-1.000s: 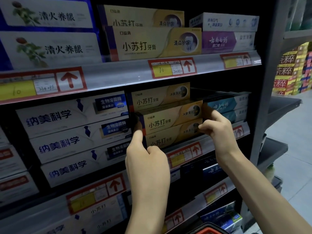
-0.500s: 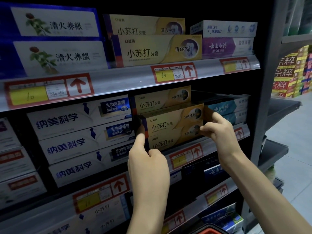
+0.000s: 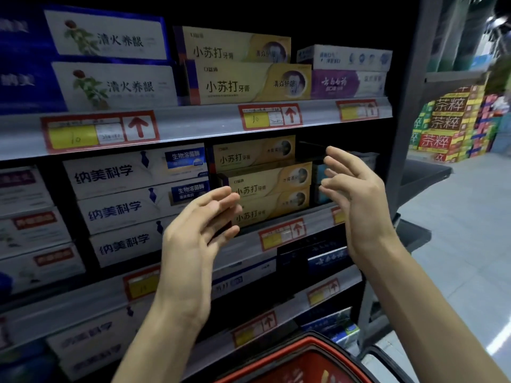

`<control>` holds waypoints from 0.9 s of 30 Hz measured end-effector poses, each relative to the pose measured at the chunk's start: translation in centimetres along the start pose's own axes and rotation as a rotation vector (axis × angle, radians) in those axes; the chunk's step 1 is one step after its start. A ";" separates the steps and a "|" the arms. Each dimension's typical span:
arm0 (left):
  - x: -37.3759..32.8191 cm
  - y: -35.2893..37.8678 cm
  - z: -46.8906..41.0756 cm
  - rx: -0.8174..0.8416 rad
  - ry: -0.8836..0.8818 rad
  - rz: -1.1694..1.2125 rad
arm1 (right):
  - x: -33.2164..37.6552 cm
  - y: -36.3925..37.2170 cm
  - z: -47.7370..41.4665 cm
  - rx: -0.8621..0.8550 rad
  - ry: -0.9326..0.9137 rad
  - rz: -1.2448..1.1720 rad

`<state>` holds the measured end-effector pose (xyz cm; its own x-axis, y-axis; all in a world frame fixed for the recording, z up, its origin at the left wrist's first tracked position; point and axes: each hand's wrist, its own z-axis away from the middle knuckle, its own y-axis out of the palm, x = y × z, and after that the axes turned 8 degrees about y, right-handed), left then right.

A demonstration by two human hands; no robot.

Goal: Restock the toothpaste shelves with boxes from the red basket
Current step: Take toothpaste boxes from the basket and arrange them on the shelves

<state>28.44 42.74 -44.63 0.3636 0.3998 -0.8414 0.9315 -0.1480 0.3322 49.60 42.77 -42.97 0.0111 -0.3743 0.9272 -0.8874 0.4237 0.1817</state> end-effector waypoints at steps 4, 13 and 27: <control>-1.0 -1.7 2.3 0.041 -0.115 0.293 | 0.9 -0.6 5.4 0.083 0.021 -0.057; -2.9 -5.3 7.7 0.047 -0.210 0.500 | -0.3 -0.5 14.2 0.233 0.156 -0.127; 2.4 -11.5 11.6 -0.138 -0.440 0.327 | -9.0 -2.1 17.2 0.257 0.476 0.068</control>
<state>18.69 34.91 -55.39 0.6300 -0.0661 -0.7738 0.7707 -0.0696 0.6334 43.44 31.08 -57.33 0.1043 0.0867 0.9908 -0.9767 0.1966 0.0857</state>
